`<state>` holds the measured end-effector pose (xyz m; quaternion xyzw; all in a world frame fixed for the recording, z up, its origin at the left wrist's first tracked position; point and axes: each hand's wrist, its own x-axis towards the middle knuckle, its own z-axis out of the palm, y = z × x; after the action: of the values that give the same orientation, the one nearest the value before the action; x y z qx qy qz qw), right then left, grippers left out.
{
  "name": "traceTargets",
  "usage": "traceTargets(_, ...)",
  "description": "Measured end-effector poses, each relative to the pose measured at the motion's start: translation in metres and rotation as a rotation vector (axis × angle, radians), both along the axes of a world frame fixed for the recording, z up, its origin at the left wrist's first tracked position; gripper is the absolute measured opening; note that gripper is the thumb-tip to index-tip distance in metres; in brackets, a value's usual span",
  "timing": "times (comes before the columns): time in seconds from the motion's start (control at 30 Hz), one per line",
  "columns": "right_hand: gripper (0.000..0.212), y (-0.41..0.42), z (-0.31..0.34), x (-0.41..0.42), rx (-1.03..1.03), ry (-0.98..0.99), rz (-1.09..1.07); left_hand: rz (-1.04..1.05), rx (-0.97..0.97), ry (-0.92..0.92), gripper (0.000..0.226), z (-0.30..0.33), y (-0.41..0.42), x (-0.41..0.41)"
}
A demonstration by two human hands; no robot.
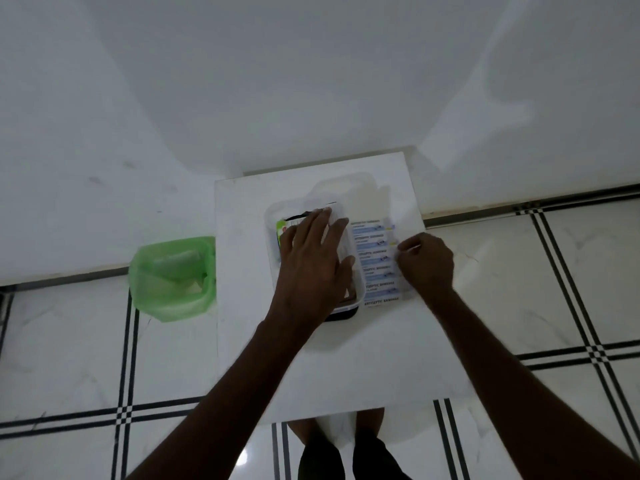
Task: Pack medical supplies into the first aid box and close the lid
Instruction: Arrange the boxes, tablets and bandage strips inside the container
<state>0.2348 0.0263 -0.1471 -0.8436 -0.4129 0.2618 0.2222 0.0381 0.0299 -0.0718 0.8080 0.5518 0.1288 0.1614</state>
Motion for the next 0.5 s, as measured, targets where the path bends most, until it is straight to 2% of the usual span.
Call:
traceTargets(0.03,0.011,0.001,0.003,0.006,0.008,-0.009,-0.016,0.013,0.010,-0.019,0.053,0.001,0.000,-0.003)
traceTargets(0.1,0.014,0.003,0.011,0.013,0.023,-0.004,-0.029,0.036,0.031,-0.034,0.050,0.002,-0.001,-0.013)
traceTargets(0.13,0.022,0.002,0.016,0.014,0.008,-0.018,-0.019,0.048,0.037,-0.032,0.050,0.001,-0.003,-0.018)
traceTargets(0.23,0.073,-0.003,0.023,-0.009,-0.170,-0.148,0.056,0.071,0.039,-0.009,0.048,-0.003,-0.008,-0.025)
traceTargets(0.27,0.082,-0.006,0.021,-0.023,-0.227,-0.191,0.076,0.068,0.041,0.007,0.048,-0.005,-0.010,-0.025)
traceTargets(0.3,0.083,-0.009,0.016,-0.035,-0.234,-0.224,0.083,0.060,0.049,0.022,0.048,-0.007,-0.012,-0.025)
traceTargets(0.37,0.071,-0.013,0.007,-0.051,-0.154,-0.218,0.032,0.053,0.064,0.027,0.048,-0.009,-0.014,-0.023)
traceTargets(0.43,0.052,-0.014,0.004,-0.051,-0.044,-0.068,-0.107,0.060,0.086,0.016,0.047,-0.011,-0.014,-0.023)
traceTargets(0.5,0.036,-0.012,0.008,-0.042,-0.018,0.135,-0.219,0.063,0.094,0.013,0.048,-0.011,-0.014,-0.024)
